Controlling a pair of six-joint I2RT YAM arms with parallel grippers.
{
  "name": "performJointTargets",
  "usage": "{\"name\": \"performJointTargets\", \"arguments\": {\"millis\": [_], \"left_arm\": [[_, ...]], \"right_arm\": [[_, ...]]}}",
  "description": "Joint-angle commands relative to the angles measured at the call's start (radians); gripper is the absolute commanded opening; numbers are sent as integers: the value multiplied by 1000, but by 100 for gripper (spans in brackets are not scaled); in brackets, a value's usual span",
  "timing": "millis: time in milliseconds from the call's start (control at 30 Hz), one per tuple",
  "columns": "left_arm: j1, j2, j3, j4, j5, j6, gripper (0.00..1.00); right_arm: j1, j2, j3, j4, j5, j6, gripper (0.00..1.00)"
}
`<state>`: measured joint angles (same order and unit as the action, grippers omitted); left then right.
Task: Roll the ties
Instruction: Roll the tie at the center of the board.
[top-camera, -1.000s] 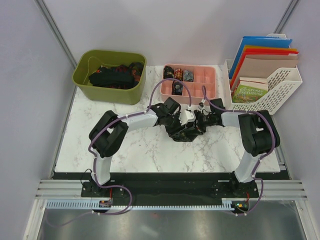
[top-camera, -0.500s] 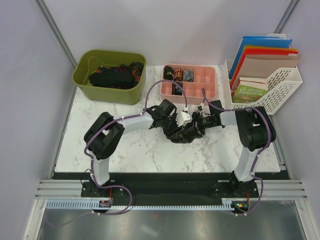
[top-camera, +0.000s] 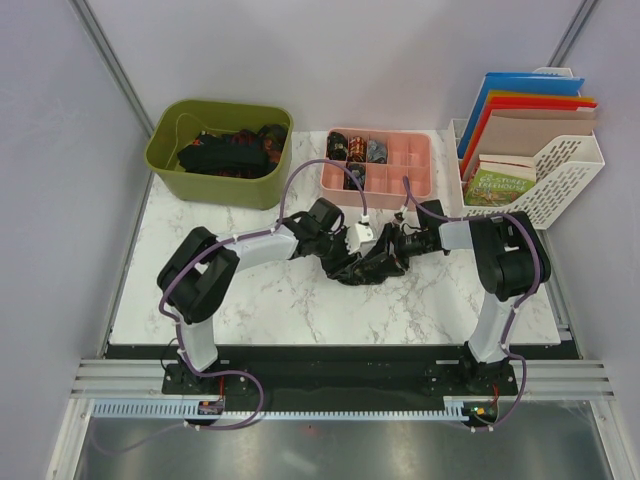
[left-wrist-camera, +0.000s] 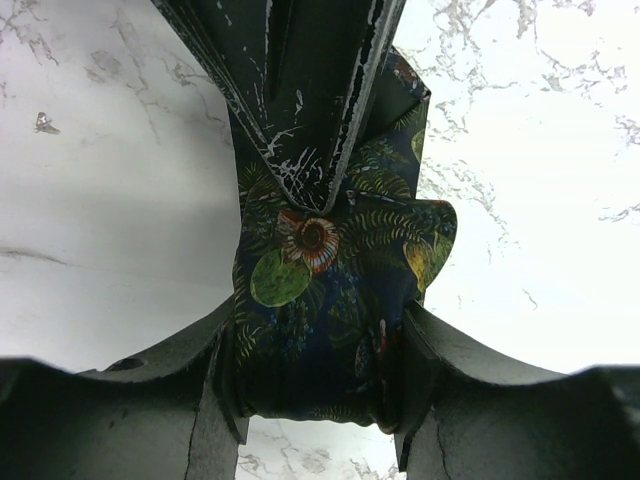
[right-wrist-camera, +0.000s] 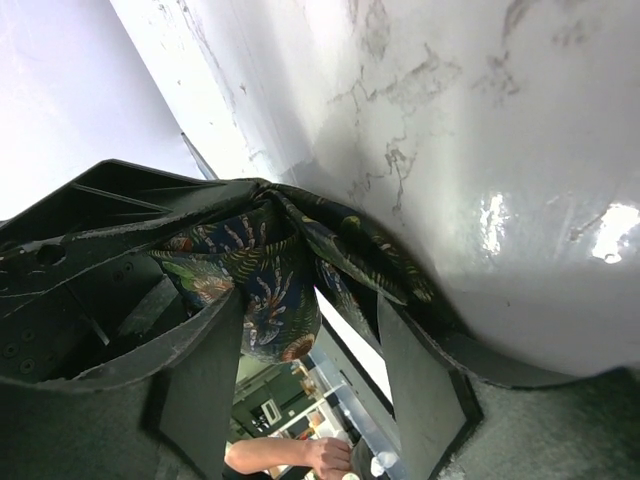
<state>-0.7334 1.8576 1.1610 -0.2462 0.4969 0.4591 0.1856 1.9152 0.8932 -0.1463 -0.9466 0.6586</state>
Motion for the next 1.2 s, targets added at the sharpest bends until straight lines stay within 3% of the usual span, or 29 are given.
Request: {"name": "performJointTargets", "arguments": {"millis": [0, 167, 500, 833, 900, 1167], "left_arm": [[-7, 3, 25, -70, -64, 108, 2], [-17, 29, 25, -93, -123, 130, 2], [-43, 80, 75, -133, -182, 128, 2], [-47, 98, 115, -150, -207, 108, 2], [-49, 103, 115, -151, -207, 108, 2], [-50, 88, 118, -154, -183, 107, 3]], "right_arm": [[-18, 62, -28, -73, 257, -88, 62], [-17, -27, -51, 40, 168, -38, 47], [1, -139, -40, 76, 88, -2, 58], [44, -104, -53, 129, 86, 50, 55], [52, -99, -53, 139, 86, 53, 51], [55, -52, -60, 133, 123, 29, 15]]}}
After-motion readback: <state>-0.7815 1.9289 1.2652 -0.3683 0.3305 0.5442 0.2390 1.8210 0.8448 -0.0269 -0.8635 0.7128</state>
